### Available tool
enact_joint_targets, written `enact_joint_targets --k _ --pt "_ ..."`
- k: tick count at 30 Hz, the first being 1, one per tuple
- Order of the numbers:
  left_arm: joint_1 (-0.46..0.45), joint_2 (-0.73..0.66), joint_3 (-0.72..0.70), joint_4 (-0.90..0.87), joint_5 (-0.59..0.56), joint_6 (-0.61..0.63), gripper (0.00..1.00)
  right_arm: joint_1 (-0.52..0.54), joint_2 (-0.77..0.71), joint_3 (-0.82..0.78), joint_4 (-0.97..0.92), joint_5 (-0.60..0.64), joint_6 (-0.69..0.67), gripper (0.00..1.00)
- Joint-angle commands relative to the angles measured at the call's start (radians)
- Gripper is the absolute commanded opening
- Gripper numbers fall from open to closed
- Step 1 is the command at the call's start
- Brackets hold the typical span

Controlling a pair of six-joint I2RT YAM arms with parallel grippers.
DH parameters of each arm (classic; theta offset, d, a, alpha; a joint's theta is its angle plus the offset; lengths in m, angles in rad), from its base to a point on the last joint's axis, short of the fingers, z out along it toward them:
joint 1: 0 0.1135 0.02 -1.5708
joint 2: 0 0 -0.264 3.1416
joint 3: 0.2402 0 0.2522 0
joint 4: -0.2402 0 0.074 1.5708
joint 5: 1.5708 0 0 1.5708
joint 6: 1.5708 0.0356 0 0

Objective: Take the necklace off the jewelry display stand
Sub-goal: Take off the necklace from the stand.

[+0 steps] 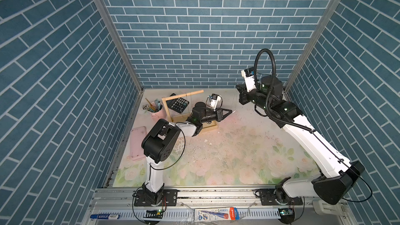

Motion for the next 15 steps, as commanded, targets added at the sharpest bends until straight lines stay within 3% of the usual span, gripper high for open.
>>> enact_joint_targets --k 1,5,15 --pt "0.005 0.001 0.012 -0.013 0.012 0.013 0.02 -0.005 -0.026 -0.011 0.015 0.009 0.014 0.00" --pt "0.006 -0.015 0.017 -0.067 0.013 0.032 0.00 -0.007 -0.034 -0.027 0.013 0.025 0.023 0.00" --pt "-0.036 -0.083 0.051 -0.390 -0.033 0.177 0.00 -0.023 -0.043 -0.065 -0.021 0.061 0.051 0.00"
